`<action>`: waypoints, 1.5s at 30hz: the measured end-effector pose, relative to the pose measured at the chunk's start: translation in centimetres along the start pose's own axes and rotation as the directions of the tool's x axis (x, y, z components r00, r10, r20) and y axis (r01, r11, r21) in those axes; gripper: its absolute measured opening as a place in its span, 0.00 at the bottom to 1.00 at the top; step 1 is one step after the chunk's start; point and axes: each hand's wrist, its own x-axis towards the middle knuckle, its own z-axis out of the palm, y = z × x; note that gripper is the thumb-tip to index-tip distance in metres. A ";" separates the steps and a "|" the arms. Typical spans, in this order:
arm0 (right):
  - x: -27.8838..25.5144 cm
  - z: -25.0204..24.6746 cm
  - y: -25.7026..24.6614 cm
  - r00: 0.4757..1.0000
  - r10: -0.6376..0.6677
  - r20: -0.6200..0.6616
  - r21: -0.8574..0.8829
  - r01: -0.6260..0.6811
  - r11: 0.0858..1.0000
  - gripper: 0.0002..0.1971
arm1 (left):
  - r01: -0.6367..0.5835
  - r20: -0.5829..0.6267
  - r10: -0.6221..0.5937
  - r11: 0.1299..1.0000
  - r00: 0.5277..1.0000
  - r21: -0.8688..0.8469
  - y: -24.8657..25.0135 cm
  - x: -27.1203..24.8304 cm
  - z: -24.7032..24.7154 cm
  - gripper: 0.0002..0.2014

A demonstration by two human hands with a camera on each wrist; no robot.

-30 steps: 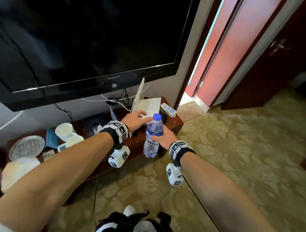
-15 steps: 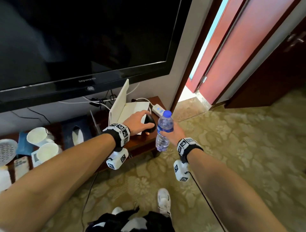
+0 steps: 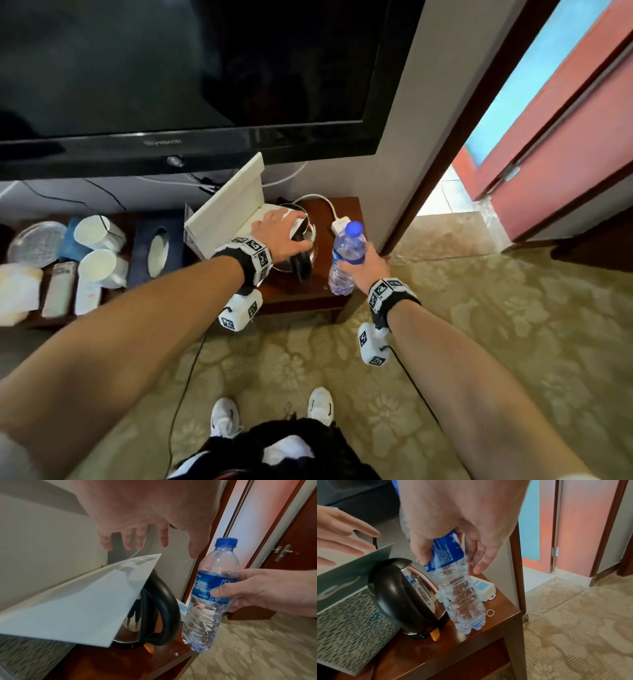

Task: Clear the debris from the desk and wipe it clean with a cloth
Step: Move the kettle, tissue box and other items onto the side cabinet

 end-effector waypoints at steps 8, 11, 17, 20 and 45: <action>3.1 0.9 0.2 0.997 -0.010 0.081 -0.056 0.014 0.998 0.32 | 0.059 0.009 -0.060 0.996 0.998 0.074 -0.1 0.9 0.7 0.36; 4.2 1.5 0.1 0.997 -0.017 0.076 -0.042 0.020 0.999 0.34 | 0.086 0.010 -0.087 0.993 0.996 0.087 -1.4 1.0 0.7 0.37; 5.8 3.0 -0.1 0.998 -0.010 0.057 -0.011 0.011 1.000 0.36 | 0.113 0.070 -0.118 0.991 0.991 0.072 -3.3 0.7 0.9 0.38; 6.1 3.1 -0.4 0.998 -0.042 0.043 -0.043 0.044 0.998 0.38 | 0.113 0.078 -0.117 0.992 0.990 0.059 -3.3 0.6 1.1 0.37; 2.5 1.5 0.7 0.987 0.065 0.148 0.019 -0.069 0.997 0.44 | 0.154 0.024 -0.153 0.988 0.988 -0.026 -3.2 -2.5 1.5 0.34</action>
